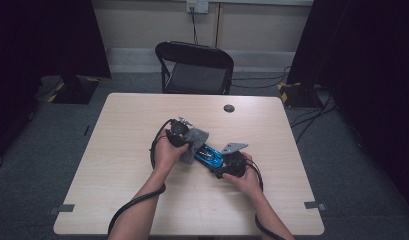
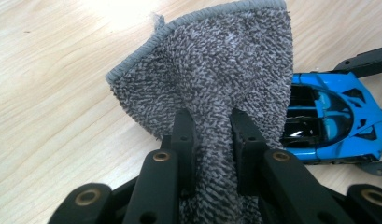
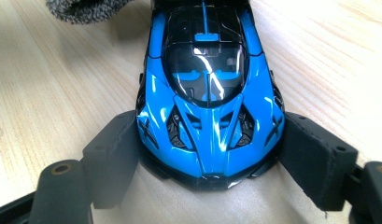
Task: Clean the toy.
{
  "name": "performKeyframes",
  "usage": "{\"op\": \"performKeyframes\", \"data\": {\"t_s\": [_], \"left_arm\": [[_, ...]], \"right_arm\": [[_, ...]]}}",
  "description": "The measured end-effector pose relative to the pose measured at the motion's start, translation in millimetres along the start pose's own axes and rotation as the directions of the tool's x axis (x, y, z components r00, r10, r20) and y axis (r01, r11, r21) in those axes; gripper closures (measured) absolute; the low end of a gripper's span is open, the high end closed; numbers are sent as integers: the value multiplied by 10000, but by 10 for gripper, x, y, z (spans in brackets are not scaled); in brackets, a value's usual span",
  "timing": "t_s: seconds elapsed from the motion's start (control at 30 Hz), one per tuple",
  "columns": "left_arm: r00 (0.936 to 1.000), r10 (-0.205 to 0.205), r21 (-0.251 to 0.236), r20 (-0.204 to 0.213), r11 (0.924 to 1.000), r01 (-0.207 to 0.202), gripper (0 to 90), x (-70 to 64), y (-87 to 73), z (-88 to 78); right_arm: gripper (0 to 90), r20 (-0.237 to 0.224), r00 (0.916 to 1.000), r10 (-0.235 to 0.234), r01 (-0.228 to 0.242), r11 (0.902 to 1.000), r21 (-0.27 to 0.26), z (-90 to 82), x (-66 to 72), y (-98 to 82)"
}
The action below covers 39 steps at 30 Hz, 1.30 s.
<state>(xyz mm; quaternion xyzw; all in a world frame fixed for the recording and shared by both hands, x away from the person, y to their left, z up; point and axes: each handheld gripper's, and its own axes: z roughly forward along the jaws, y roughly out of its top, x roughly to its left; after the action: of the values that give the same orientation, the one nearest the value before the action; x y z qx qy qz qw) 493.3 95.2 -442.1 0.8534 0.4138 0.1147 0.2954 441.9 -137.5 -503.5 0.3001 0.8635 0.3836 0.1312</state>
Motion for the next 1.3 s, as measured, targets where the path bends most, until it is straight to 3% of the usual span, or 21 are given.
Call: {"op": "performKeyframes", "data": {"t_s": [0.4,0.53,0.67,0.8,0.9,1.1,1.3], "left_arm": [[9979,-644,-62,3,9979,644,742,136,-54,-17],[9972,-747,-115,-2,9971,747,742,145,-59,-20],[9978,-579,90,-330,9983,582,743,177,-64,-66],[9966,-795,59,-194,9968,796,743,199,-94,-89],[9973,-730,92,-82,9973,731,743,197,-100,-97],[9981,-606,-154,119,9980,608,743,115,-54,-136],[9985,-43,-362,549,9993,62,743,-91,45,-167]], "right_arm": [[232,6,10000,-3,3,10000,1,0,0,0],[232,7,10000,-5,5,10000,0,0,0,0],[232,7,10000,-7,7,10000,-1,0,0,0],[232,6,10000,-3,3,10000,1,0,0,0],[232,7,10000,-3,3,10000,0,0,0,0],[232,5,10000,-4,4,10000,2,0,0,0],[232,5,10000,-4,4,10000,1,0,0,0]]}}
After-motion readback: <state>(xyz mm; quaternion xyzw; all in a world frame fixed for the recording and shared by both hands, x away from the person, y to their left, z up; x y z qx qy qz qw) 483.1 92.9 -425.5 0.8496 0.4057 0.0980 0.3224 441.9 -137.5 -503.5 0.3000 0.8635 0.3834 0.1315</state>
